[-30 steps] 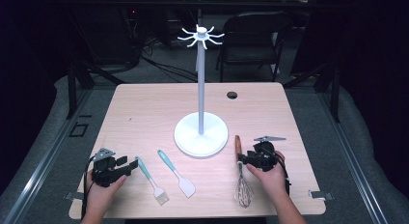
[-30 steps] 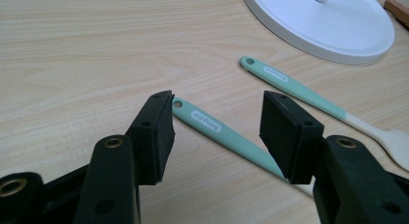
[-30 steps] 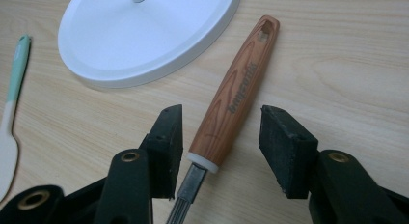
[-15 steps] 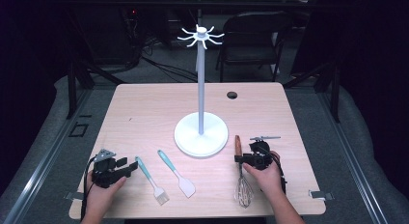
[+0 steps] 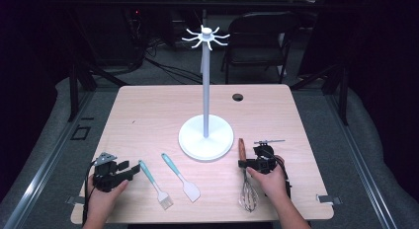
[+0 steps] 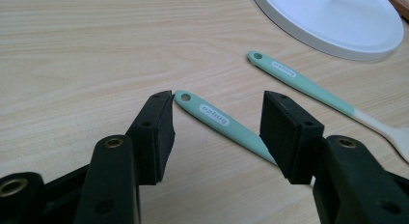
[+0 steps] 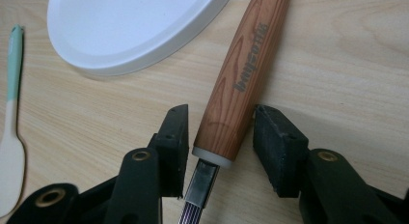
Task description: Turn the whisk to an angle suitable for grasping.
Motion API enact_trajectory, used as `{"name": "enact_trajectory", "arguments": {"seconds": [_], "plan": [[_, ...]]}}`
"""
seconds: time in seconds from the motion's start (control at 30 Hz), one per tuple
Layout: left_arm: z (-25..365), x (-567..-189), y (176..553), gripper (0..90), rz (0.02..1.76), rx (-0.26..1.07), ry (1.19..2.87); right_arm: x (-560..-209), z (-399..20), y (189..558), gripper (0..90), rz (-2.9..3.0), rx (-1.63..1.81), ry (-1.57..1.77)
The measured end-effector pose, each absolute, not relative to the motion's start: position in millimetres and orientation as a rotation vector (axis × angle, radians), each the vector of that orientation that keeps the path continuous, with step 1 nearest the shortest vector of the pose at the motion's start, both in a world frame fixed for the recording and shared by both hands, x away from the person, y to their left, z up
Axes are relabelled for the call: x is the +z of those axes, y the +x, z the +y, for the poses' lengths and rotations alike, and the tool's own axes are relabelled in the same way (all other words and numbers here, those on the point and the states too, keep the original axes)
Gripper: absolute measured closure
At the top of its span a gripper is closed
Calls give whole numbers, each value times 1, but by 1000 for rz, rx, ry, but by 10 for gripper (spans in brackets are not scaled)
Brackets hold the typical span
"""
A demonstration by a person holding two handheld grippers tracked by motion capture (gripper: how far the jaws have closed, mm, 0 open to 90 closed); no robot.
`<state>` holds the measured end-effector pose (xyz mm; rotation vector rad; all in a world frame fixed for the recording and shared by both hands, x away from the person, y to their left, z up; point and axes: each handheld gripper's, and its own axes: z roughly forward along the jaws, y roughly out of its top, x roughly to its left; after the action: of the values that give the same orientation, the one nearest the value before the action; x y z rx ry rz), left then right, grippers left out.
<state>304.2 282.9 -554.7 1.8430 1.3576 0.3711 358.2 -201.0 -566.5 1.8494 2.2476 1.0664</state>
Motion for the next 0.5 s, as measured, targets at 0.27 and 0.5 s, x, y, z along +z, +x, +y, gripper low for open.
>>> {"name": "enact_trajectory", "arguments": {"seconds": [0.27,0.5], "plan": [[283,-555,304,460,1358,373,1845,-566,-198,358,612,2243,1045,1844],[284,-556,305,461,1360,365,1842,-564,-201,359,648,2233,1038,1885]]}}
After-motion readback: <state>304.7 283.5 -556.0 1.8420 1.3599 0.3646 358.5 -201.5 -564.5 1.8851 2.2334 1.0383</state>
